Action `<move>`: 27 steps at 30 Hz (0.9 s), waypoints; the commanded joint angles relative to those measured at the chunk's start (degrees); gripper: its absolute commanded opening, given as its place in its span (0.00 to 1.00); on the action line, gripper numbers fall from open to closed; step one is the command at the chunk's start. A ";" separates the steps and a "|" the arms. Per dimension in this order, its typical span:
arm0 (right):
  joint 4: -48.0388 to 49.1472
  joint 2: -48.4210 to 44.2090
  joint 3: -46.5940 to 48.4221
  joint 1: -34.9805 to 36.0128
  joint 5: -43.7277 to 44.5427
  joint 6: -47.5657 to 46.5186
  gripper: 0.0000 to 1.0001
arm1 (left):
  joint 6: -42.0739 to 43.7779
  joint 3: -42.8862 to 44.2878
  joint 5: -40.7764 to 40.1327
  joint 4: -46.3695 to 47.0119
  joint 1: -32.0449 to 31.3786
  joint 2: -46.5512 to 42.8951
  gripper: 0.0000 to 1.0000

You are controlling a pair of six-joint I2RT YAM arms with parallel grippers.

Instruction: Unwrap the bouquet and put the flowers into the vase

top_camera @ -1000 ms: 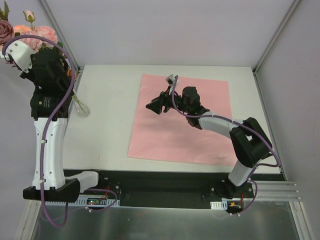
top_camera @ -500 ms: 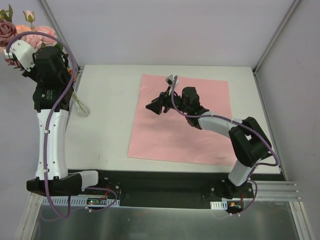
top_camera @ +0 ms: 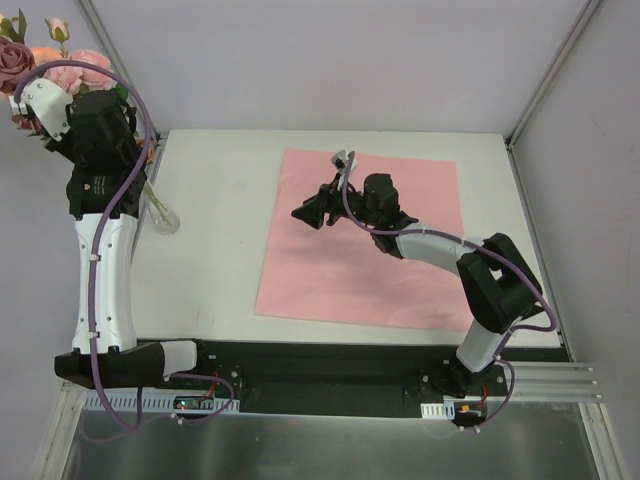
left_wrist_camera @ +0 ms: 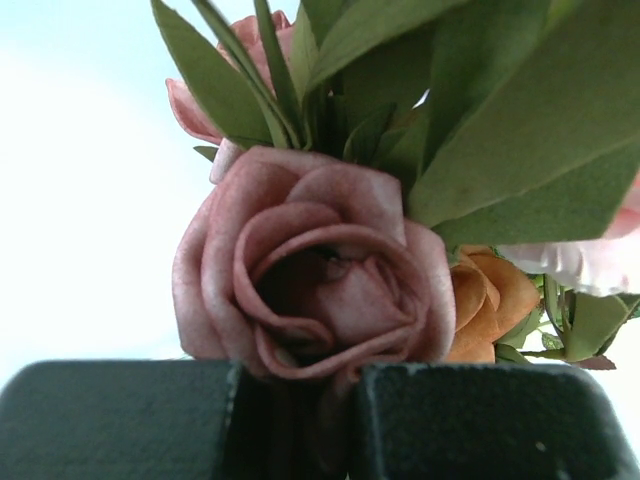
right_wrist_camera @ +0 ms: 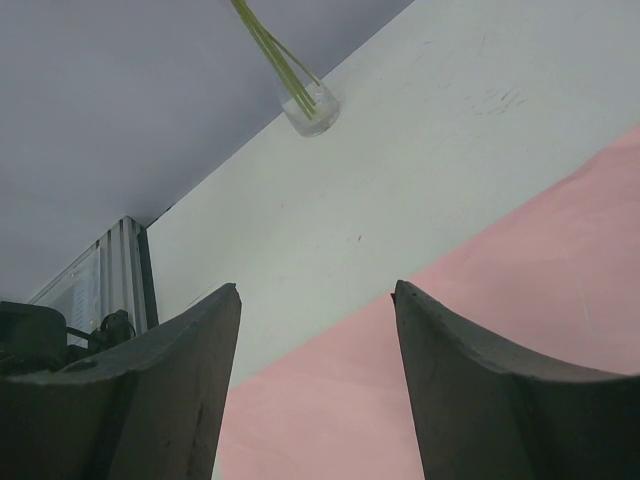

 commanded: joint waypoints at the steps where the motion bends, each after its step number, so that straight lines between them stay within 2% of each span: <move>1: 3.09 0.62 2.43 -0.30 -1.84 0.40 0.65 | 1.75 2.23 2.11 0.81 0.51 1.73 0.00; 8: 2.64 1.41 3.22 -0.30 -2.11 0.66 0.65 | 4.83 3.12 2.73 1.33 0.51 2.61 0.00; 19: 2.56 1.85 3.49 -0.30 -2.46 1.01 0.66 | 5.45 3.47 3.70 1.42 0.42 1.21 0.00; 27: 2.56 2.29 3.84 -0.30 -2.55 1.10 0.66 | 5.98 3.99 3.35 1.42 0.42 3.40 0.00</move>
